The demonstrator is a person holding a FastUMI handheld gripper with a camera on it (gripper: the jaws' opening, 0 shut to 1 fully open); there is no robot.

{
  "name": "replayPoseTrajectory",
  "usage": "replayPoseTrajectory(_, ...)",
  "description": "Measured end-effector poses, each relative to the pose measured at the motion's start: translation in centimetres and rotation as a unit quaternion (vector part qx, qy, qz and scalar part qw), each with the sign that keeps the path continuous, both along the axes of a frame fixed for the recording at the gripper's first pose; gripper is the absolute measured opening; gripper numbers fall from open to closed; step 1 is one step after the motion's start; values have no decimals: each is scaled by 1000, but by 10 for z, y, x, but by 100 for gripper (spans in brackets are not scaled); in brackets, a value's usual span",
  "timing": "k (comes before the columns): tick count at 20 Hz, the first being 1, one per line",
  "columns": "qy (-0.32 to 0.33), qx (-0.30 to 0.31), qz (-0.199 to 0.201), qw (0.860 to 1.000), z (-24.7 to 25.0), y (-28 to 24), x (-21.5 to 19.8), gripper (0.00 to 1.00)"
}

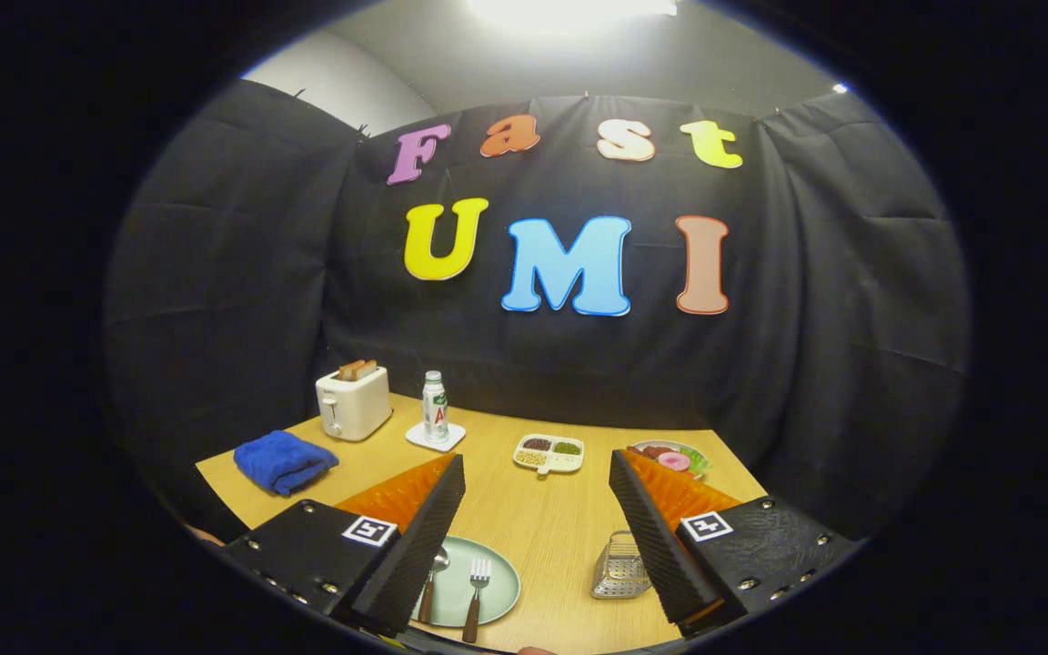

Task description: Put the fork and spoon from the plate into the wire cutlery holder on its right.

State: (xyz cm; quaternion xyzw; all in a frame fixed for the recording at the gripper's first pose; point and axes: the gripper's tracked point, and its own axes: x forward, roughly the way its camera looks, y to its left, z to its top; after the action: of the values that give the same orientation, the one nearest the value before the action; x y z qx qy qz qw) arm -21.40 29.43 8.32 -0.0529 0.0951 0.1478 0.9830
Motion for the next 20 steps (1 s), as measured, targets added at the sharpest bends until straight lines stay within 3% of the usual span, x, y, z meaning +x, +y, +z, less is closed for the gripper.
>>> replayPoseTrajectory(4, 86, -38, 36, 995, -60, 12, -14, 98)
replayPoseTrajectory(8, 179, -80, 60, 979, -124, 16, -27, 97)
replayPoseTrajectory(16, 370, -134, 56, 918, -215, -2, -63, 83)
replayPoseTrajectory(19, 418, -140, 78, 894, -229, 1, -76, 81)
replayPoseTrajectory(20, 424, -148, 80, 890, -234, 0, -77, 73)
